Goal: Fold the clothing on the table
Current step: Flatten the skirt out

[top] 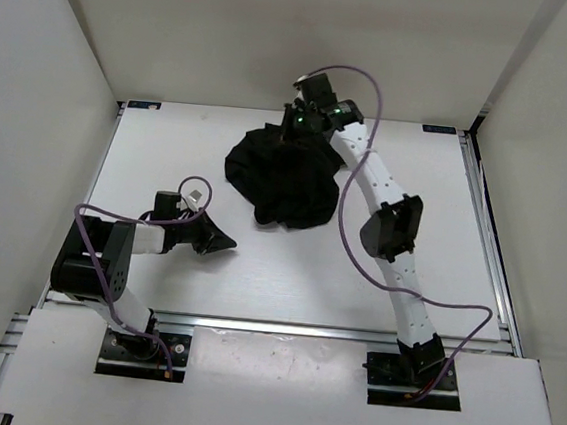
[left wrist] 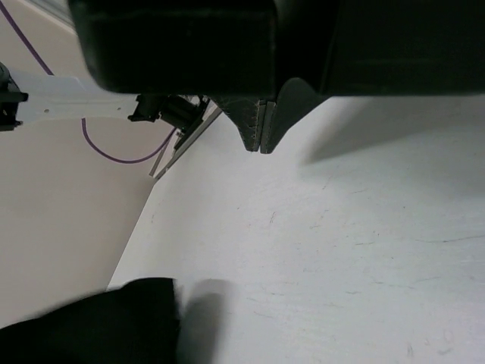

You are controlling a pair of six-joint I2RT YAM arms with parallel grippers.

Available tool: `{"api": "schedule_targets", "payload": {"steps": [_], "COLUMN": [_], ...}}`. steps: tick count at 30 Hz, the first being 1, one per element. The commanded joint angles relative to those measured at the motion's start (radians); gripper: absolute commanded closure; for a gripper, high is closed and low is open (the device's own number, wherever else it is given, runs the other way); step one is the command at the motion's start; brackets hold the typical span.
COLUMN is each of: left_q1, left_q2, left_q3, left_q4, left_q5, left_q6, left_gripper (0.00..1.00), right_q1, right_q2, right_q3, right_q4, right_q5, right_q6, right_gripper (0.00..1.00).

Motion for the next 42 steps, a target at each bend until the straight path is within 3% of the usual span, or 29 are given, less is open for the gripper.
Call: {"api": "schedule_targets", "payload": {"steps": [1, 3, 5, 8, 11, 16, 19, 20, 22, 24, 26, 27, 33, 37, 42], "left_q1": [0.011, 0.020, 0.028, 0.019, 0.014, 0.007, -0.007, -0.007, -0.010, -0.006, 0.014, 0.016, 0.002, -0.055, -0.137], "left_q2": [-0.086, -0.099, -0.109, -0.110, -0.107, -0.110, -0.095, -0.093, -0.098, -0.110, -0.113, -0.121, -0.097, -0.100, -0.124], "left_q3": [-0.013, -0.008, -0.014, -0.019, -0.014, -0.025, -0.028, -0.025, -0.021, -0.022, -0.033, -0.042, -0.019, 0.039, 0.075], "left_q4": [-0.019, -0.042, -0.049, -0.049, -0.046, -0.027, -0.008, -0.008, -0.013, -0.010, -0.011, -0.011, -0.008, -0.029, -0.037], "left_q5": [-0.008, -0.016, -0.023, -0.022, -0.028, -0.043, -0.039, -0.033, -0.029, -0.026, -0.023, -0.023, -0.014, 0.015, -0.016], "left_q6": [0.031, 0.044, 0.047, 0.039, 0.036, 0.025, 0.004, 0.002, 0.004, 0.007, 0.007, 0.008, 0.008, -0.007, -0.048], "left_gripper": [1.00, 1.00, 1.00, 1.00, 1.00, 1.00, 1.00, 1.00, 1.00, 1.00, 1.00, 1.00, 1.00, 0.99, 0.69], "right_q1": [0.021, 0.058, 0.082, 0.076, 0.041, 0.014, -0.083, -0.110, -0.147, -0.209, -0.349, -0.364, -0.441, -0.450, -0.431], "right_q2": [0.051, 0.024, -0.086, -0.211, -0.283, -0.352, -0.387, -0.428, -0.528, -0.654, -0.903, -0.933, -1.065, -1.090, -1.073], "right_q3": [0.063, 0.166, 0.095, -0.017, -0.063, 0.000, -0.202, -0.338, -0.734, -1.063, -1.503, -1.604, -1.767, -1.809, -1.797], "right_q4": [0.075, 0.148, 0.246, 0.323, 0.326, 0.297, 0.165, 0.128, 0.151, 0.296, 0.425, 0.407, 0.263, 0.284, 0.288], "right_q5": [-0.373, -0.426, -0.413, -0.441, -0.460, -0.397, -0.322, -0.289, -0.218, -0.244, -0.270, -0.236, -0.104, -0.101, -0.090], "right_q6": [-0.021, -0.104, -0.210, -0.218, -0.228, -0.221, -0.158, -0.160, -0.134, -0.042, 0.075, 0.077, 0.014, 0.017, 0.015], "right_gripper": [1.00, 1.00, 0.99, 1.00, 1.00, 1.00, 1.00, 1.00, 1.00, 1.00, 1.00, 1.00, 1.00, 1.00, 1.00]}}
